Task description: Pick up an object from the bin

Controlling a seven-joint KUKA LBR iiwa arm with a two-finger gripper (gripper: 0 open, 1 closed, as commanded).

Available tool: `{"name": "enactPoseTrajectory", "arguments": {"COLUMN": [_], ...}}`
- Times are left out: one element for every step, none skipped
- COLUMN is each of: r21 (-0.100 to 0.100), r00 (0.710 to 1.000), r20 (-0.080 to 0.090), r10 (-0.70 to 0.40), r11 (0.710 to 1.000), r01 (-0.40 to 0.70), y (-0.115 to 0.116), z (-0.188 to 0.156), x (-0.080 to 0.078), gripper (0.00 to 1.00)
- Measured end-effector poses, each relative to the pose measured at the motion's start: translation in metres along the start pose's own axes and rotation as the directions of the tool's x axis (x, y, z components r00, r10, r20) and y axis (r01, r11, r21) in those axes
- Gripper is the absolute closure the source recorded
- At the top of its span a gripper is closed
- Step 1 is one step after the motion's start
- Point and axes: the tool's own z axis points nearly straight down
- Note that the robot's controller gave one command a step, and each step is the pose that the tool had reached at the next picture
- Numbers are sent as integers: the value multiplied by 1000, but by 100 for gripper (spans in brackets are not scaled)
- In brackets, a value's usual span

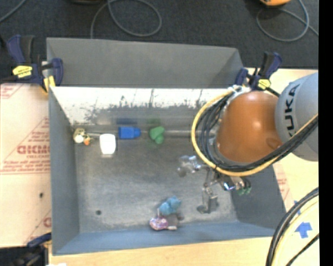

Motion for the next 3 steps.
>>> {"name": "enactPoseTrajectory", "arguments": {"r21": [-5,-3,-3], "r00": [999,949,972], "r20": [-9,-2,-6], "r10": [39,316,234], "r11": [999,949,972], "r01": [-39,-316,-234], "y": [22,32,44], "z": [34,59,81], "x": [8,12,-3], "gripper": [0,0,100]}}
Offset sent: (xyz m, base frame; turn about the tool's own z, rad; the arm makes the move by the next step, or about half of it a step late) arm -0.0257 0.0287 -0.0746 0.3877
